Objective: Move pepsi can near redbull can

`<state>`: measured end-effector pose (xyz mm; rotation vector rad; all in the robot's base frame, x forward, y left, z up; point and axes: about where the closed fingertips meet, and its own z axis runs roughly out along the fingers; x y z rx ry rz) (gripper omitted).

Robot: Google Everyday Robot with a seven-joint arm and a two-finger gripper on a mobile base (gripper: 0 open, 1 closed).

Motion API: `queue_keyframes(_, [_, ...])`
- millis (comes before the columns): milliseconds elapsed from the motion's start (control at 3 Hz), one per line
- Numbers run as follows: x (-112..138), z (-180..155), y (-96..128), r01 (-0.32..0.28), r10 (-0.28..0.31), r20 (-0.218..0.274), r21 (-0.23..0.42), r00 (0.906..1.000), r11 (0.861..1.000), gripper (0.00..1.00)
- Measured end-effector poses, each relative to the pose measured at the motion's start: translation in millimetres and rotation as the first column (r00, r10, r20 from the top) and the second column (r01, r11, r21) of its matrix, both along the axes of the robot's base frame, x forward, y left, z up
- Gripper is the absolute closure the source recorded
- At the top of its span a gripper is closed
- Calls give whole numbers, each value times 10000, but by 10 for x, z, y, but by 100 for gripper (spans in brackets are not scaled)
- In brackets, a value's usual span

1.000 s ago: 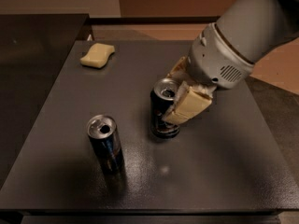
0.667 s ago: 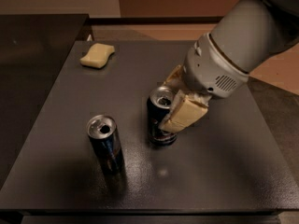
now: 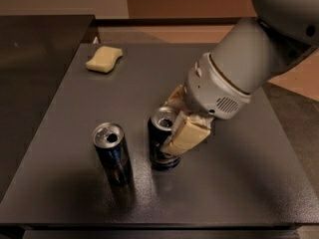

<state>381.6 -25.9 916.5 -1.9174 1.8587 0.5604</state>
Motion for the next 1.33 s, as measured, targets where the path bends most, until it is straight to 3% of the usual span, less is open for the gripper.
queue_keyframes(1000, [-111,-144,138,-195,191,-228,-176,9996,9997,12])
queue_keyframes(1333, [-120,-123,146,-198,195,-170,-190,9997,9996,0])
